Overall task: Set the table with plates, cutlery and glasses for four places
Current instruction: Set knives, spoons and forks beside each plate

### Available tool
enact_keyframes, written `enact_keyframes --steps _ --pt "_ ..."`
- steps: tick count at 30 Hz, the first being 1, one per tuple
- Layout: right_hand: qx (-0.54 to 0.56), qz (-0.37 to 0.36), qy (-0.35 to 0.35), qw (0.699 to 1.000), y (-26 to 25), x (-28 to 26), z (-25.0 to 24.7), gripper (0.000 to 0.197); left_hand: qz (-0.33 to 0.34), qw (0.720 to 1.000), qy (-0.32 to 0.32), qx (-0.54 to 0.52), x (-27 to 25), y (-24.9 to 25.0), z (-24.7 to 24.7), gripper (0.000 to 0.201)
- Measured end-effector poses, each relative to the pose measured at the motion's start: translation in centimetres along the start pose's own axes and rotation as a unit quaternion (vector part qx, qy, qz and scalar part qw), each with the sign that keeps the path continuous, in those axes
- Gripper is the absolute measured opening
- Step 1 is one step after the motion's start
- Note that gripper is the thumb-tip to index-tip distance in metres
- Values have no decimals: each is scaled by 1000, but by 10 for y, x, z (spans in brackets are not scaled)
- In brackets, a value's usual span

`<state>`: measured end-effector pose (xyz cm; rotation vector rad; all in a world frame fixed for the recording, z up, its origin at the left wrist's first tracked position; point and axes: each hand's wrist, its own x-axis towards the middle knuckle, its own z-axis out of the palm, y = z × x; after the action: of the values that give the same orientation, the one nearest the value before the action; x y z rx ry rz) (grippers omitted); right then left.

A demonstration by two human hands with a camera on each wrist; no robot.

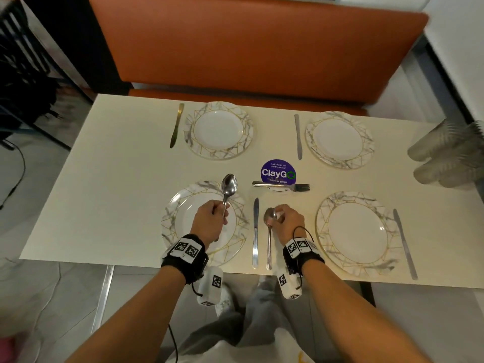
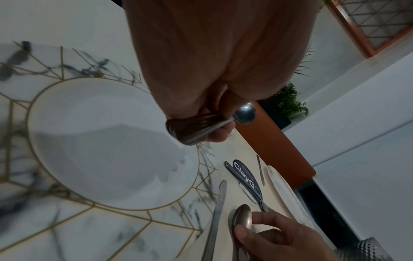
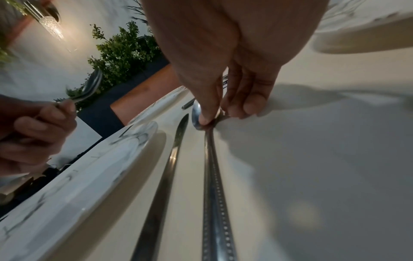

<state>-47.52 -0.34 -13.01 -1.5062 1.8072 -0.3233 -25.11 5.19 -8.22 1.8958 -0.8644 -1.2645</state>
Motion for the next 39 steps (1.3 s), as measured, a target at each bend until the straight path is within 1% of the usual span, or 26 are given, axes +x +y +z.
enact_keyframes --steps 3,5,7,10,13,19,23,28,33,36,39 --pt "35 16 13 999 4 -1 -3 38 -5 1000 4 -6 3 1 0 25" --pt "55 12 29 998 8 -6 -5 38 -8 1000 4 -15 5 4 3 25" --pt "61 -8 28 998 14 -14 -5 34 -13 1000 4 -19 7 6 6 26" --pt "30 -58 -2 998 26 -22 0 27 -10 1000 1 -22 9 8 11 26" --pt "4 -77 -13 997 30 -23 3 23 -6 1000 -2 -22 9 11 15 26" --pt "-2 -75 -25 997 32 -22 5 20 -12 1000 -8 -25 4 10 20 25" --pt "-8 -80 -19 997 33 -21 6 20 -11 999 -12 -30 2 11 23 24" --pt "-20 -82 -23 996 34 -21 8 23 -13 999 -17 -27 0 11 24 24" --pt "-16 -79 -32 996 35 -20 8 21 -14 999 -19 -34 1 13 25 24" --pt "1 -76 -25 997 34 -21 6 22 -17 999 -22 -37 1 14 26 25" --pt "31 -72 -1 997 32 -25 4 22 -26 998 -25 -41 1 15 28 25"
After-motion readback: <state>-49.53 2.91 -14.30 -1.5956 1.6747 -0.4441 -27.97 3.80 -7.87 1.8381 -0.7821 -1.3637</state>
